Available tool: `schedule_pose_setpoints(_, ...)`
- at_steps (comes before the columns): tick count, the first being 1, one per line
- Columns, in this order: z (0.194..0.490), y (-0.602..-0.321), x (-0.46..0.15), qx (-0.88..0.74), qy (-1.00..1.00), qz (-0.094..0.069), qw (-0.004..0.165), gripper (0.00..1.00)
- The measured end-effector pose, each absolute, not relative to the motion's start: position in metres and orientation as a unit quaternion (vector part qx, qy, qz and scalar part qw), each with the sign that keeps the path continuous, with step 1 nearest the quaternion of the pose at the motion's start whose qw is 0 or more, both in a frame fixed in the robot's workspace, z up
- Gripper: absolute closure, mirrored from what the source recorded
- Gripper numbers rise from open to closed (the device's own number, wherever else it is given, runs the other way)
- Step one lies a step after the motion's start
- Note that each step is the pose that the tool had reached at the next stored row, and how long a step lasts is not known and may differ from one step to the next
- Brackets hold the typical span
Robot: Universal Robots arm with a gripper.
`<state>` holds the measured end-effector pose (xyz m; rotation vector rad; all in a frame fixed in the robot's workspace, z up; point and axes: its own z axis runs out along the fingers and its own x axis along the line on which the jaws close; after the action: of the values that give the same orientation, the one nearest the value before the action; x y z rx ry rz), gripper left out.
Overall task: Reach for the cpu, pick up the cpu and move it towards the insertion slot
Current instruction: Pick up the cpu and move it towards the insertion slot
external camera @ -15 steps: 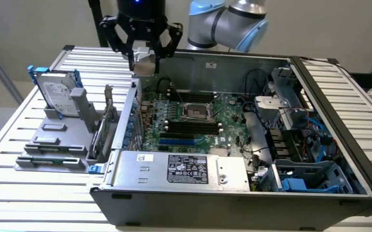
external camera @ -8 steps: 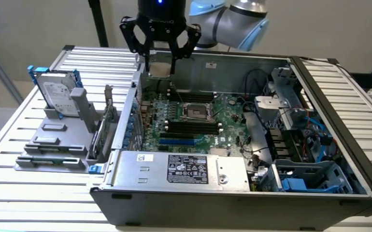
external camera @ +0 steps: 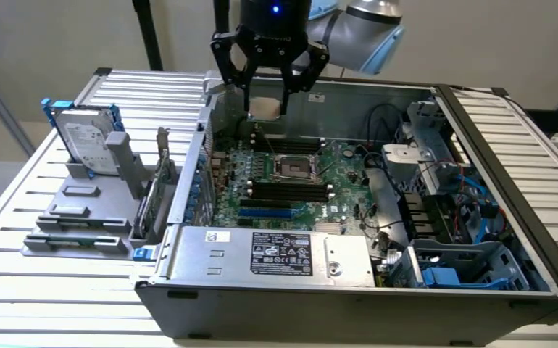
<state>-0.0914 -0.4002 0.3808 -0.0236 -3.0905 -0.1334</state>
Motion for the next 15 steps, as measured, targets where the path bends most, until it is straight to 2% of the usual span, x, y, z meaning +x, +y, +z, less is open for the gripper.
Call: schedule_pose_setpoints(15, 0.371, -0.375, -0.052, -0.007, -0.999, -0.043, 0.022, 0.46)
